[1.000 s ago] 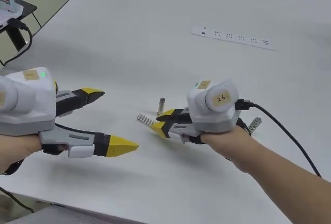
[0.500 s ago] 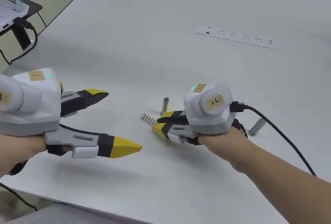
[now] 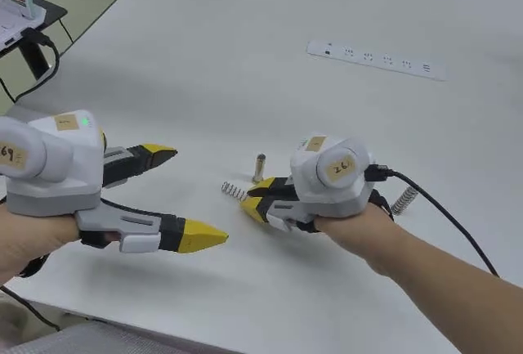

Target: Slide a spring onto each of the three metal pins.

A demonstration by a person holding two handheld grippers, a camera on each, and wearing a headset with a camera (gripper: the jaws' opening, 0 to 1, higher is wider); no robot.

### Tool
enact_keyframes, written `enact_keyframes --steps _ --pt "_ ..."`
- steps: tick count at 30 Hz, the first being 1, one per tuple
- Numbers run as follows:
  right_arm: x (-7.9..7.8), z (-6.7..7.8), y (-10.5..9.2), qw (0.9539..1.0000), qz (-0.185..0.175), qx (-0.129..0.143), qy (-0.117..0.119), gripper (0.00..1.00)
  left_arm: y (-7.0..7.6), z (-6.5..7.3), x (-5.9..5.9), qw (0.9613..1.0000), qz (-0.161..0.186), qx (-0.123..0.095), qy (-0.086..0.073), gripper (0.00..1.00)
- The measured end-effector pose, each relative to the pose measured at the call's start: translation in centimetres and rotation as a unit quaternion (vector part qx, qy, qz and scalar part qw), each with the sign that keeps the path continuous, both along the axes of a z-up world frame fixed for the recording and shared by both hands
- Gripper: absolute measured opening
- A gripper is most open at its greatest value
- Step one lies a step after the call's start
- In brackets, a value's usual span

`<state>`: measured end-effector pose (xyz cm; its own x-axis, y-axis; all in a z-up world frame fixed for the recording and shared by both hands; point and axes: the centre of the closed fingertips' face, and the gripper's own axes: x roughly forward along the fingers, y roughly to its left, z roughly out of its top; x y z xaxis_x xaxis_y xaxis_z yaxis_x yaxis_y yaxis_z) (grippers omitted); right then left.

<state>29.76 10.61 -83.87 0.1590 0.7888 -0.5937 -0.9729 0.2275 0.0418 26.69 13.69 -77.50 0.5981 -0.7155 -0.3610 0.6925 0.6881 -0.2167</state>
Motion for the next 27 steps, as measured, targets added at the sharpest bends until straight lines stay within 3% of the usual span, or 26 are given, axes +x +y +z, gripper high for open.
enact_keyframes --steps 12,15,20,27 --pt "-1.2 3.6 -3.3 0.9995 0.024 0.002 -0.02 0.08 -1.9 0.6 -0.1 0.9997 -0.023 -0.004 -0.007 0.91" --pt "-1.3 4.6 -4.6 0.9996 0.023 0.003 -0.019 0.08 -2.6 0.4 -0.4 0.9993 -0.038 -0.007 0.002 0.88" --pt "-1.7 5.3 -6.2 0.9995 0.024 0.0 -0.021 0.08 -4.1 0.3 -0.9 0.9981 -0.061 -0.005 0.001 0.85" --pt "-2.7 5.0 -8.0 0.9982 0.045 -0.019 -0.035 0.08 -5.4 0.9 -0.8 0.9964 -0.084 -0.01 -0.001 0.81"
